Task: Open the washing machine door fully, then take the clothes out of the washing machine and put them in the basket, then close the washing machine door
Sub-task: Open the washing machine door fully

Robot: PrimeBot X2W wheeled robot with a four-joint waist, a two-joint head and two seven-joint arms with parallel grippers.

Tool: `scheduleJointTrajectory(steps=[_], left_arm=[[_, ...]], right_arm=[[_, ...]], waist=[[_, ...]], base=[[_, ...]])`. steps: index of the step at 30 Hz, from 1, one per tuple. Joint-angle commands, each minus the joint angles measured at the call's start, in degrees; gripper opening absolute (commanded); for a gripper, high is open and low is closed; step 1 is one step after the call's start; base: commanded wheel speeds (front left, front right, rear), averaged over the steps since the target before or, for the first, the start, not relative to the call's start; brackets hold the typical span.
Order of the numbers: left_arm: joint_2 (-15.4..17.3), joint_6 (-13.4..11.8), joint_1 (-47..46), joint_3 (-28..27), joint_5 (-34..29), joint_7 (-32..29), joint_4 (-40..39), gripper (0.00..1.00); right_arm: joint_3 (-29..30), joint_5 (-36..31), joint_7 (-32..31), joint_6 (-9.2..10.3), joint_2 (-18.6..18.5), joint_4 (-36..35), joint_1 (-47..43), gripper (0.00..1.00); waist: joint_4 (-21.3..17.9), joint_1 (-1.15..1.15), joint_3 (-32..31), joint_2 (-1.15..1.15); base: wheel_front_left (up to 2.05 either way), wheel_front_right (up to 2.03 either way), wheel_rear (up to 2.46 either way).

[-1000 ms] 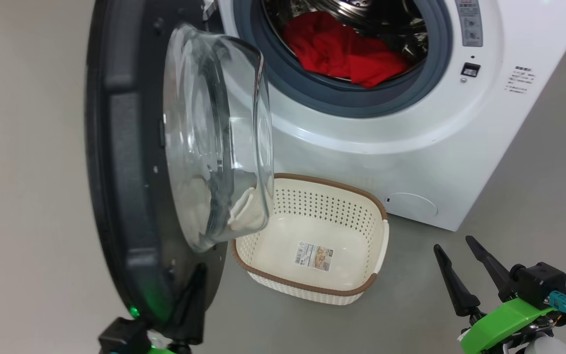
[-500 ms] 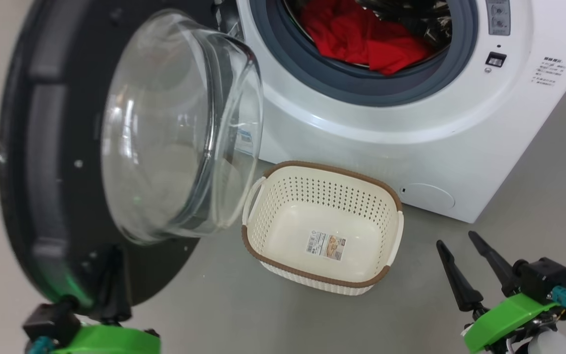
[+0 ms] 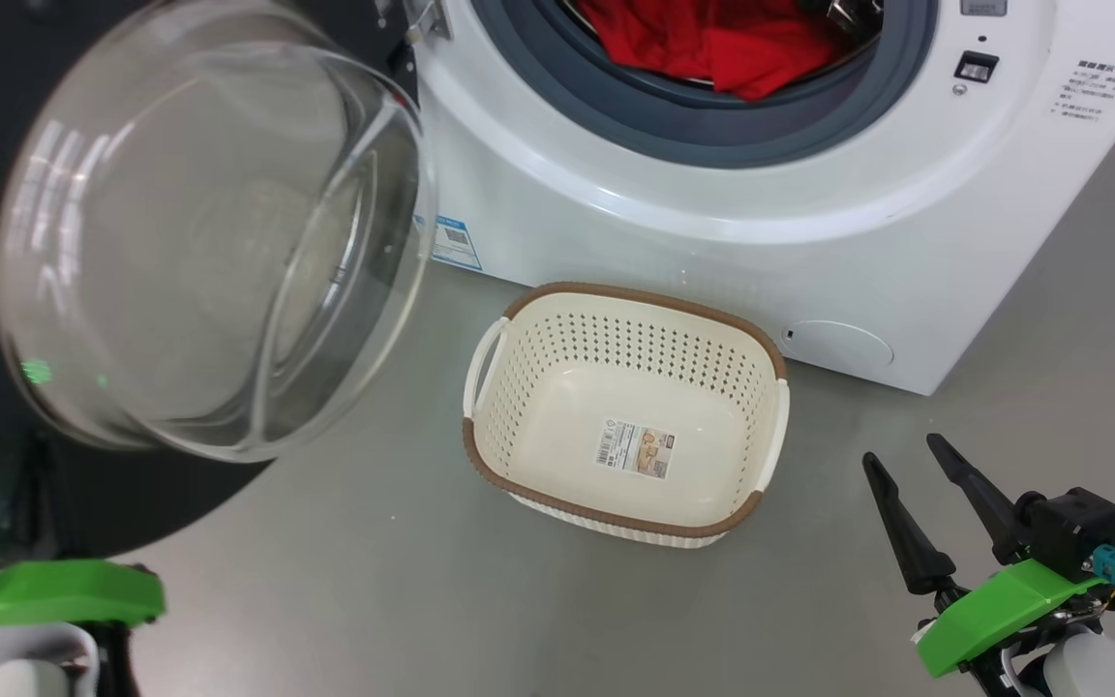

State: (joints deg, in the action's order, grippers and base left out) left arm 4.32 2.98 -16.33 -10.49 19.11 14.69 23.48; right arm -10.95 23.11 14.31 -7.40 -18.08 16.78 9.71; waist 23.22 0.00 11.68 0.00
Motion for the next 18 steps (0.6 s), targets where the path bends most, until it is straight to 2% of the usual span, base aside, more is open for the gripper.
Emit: scheduleJointTrajectory(steps=[1, 12, 18], left_arm=[[3.47, 0.11, -2.86, -3.62, -0.79, 0.31, 0.0, 0.0], [7.49, -0.03, -10.99, -11.6, -4.1, 0.31, 8.93, 0.0], [9.12, 0.69, -13.09, -14.61, -5.93, 0.31, 11.93, 0.0]], right_arm=[[-1.2, -0.69, 0.69, -0.09, -0.82, -1.34, 1.45, 1.0], [-2.26, -0.76, 0.69, -0.09, -1.86, -1.49, 3.49, 1.0], [-2.19, -0.6, 0.69, -0.09, -2.24, -1.58, 3.8, 1.0]], waist=[[-0.43, 0.0, 0.41, 0.0], [-2.42, 0.0, 3.14, 0.0], [-3.33, 0.0, 3.63, 0.0]], base=[[0.0, 0.0, 0.0], [0.0, 0.0, 0.0], [0.0, 0.0, 0.0]])
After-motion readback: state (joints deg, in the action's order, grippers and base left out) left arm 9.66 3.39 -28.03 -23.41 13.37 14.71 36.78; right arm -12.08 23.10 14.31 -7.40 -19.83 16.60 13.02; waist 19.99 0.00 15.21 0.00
